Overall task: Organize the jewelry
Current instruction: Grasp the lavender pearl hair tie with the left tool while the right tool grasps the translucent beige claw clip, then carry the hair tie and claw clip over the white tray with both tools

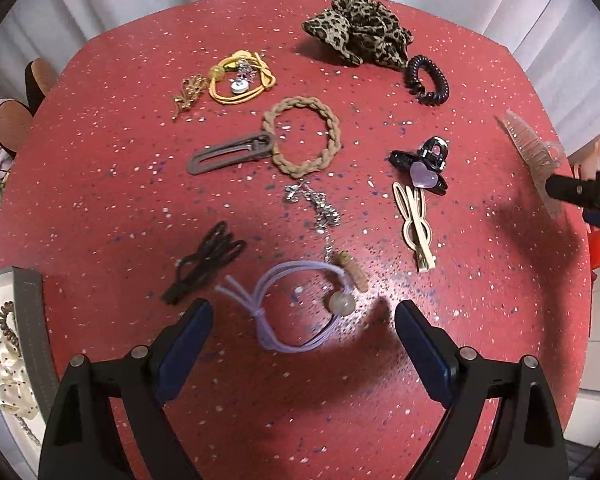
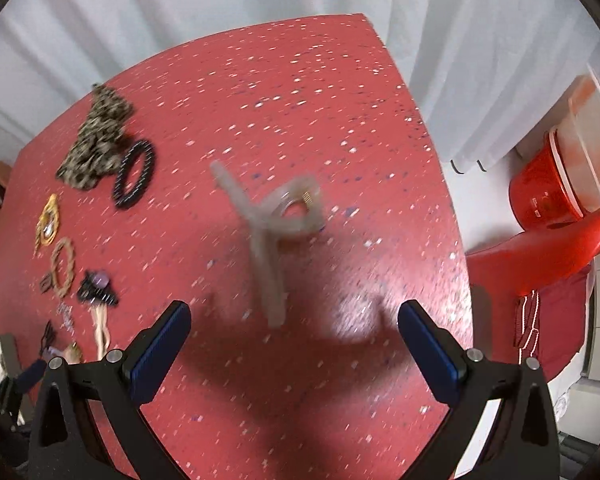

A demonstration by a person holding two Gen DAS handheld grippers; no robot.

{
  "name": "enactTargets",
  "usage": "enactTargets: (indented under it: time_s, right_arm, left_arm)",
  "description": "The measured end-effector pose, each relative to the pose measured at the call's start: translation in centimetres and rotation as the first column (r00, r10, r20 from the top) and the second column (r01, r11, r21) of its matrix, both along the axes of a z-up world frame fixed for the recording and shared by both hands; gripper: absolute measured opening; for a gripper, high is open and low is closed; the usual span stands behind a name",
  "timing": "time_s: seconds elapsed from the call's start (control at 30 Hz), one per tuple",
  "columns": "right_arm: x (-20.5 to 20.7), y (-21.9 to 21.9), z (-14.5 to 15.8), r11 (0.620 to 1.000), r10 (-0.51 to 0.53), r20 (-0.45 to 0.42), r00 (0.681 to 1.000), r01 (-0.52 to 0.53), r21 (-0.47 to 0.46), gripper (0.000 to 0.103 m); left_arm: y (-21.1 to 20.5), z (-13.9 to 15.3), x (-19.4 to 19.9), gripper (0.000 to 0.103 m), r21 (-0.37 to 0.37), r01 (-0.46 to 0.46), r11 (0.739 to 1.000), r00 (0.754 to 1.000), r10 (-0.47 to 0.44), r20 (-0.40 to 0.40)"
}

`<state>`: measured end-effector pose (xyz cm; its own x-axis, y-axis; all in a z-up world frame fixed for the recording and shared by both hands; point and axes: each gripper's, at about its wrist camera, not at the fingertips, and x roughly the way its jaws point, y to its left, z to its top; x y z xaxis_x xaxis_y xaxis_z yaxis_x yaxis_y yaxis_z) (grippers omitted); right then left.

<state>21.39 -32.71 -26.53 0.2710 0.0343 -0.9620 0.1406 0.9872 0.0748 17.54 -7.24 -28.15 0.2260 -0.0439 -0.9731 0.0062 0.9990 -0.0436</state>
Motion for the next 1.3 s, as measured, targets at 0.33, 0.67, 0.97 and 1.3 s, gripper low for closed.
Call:
enactTargets:
  time_s: [0.33, 0.67, 0.97, 1.3]
  right_arm:
    - [3.2, 0.4, -1.4, 0.997, 0.066, 0.02, 0.998, -0.066, -0.026, 0.103]
    - [4.4, 1.5, -1.2, 0.992, 0.12, 0.039, 0.992, -0.118, -0.053, 0.049]
    - [2.4, 1.6, -0.1, 0.992, 0.121, 0.056, 0.991, -0.119, -0.035, 0.048]
    - [0.2, 4.4, 0.8, 0.988, 0.152, 0.048, 0.987, -0.153, 0.017, 0.048]
  left_arm:
    - [-1.8, -1.3, 0.6, 0.094, 0.027, -0.001, 1.0, 1.0, 0.001, 0.009]
    - [-2.8, -0.8, 0.5, 0.063, 0.023, 0.006, 1.0, 1.0, -0.007, 0.028]
    - [-0.5, 0.2, 0.0, 0.018, -0.01, 0.008, 1.0, 1.0, -0.008, 0.03]
    - [1.5, 1.9, -2.2, 0.018, -0.061, 0.019, 0.998, 0.998, -0.016, 0.054]
